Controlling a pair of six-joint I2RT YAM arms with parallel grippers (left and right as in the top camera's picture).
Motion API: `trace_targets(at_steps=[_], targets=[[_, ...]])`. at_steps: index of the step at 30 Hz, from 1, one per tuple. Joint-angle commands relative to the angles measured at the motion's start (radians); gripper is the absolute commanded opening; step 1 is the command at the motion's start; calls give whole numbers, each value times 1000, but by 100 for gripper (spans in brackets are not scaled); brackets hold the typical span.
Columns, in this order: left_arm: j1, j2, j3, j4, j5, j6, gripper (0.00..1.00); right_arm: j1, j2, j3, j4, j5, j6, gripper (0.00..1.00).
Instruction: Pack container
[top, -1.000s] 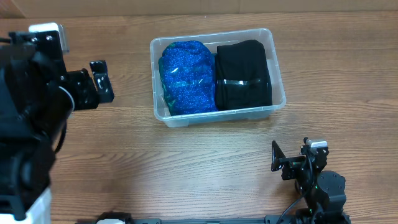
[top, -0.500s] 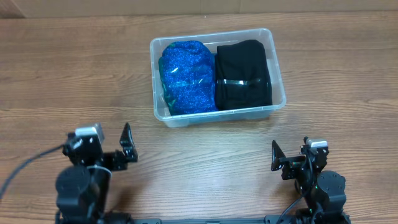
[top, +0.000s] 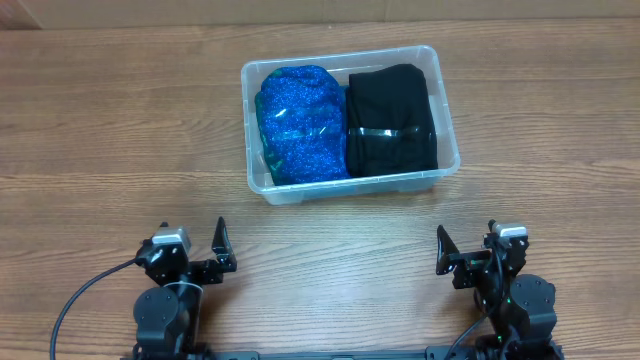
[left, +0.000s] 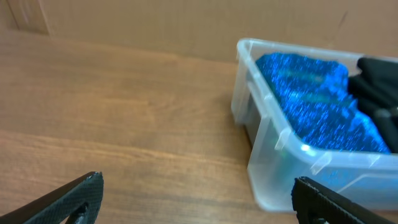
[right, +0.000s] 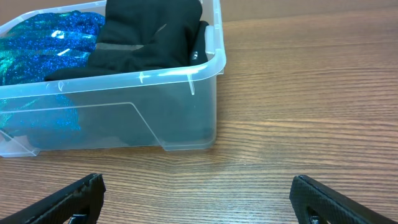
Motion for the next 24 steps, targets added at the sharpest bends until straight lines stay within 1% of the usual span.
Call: trace_targets(at_steps=[1,2,24], targets=[[-2,-13,-45,60,2,-7,100,-3,-12,-9,-3,-2,4,100],[-2,-13,-52,80,3,-7,100,-3,-12,-9,-3,-2,4,100],[-2,-12,-53,71,2,-6,100,-3,-12,-9,-3,-2,4,100]])
